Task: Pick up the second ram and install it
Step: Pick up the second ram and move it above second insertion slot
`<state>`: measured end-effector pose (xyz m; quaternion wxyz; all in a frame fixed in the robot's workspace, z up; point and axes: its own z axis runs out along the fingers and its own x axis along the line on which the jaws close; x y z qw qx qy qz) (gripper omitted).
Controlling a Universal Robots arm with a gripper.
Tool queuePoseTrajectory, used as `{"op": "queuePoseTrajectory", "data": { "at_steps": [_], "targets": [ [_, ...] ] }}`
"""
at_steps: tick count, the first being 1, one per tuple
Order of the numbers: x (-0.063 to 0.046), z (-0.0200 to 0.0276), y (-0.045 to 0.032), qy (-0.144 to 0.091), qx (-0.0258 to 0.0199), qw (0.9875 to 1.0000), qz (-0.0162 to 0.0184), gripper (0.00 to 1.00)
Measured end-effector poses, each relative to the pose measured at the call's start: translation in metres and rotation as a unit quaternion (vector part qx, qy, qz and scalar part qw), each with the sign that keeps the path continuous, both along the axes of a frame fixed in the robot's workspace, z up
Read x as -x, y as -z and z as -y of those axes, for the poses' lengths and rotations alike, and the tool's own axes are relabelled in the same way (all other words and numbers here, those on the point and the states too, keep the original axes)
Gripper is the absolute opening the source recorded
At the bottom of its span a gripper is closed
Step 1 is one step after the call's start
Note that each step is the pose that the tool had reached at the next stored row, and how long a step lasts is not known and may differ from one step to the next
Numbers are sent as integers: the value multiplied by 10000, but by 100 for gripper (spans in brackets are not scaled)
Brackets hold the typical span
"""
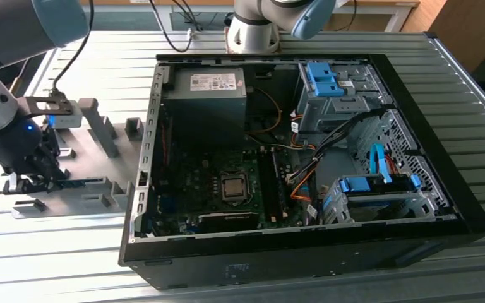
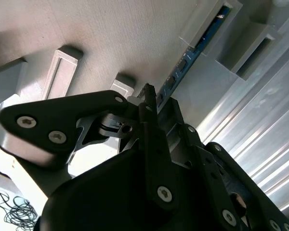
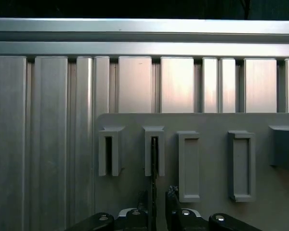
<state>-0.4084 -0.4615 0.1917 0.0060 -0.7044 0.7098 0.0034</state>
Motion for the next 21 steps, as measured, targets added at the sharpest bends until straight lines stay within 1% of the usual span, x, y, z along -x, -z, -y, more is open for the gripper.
{"op": "queuePoseTrajectory", "data": {
  "at_steps": [9, 11, 12, 21],
  "targets": [
    [-5, 0, 31, 0, 1, 10000, -1, 29],
    [-5, 0, 33, 0, 1, 10000, -1, 27],
    [-5, 0, 34, 0, 0, 10000, -1, 20],
    [-5, 0, 38, 0, 1, 10000, 0, 20]
  ]
}}
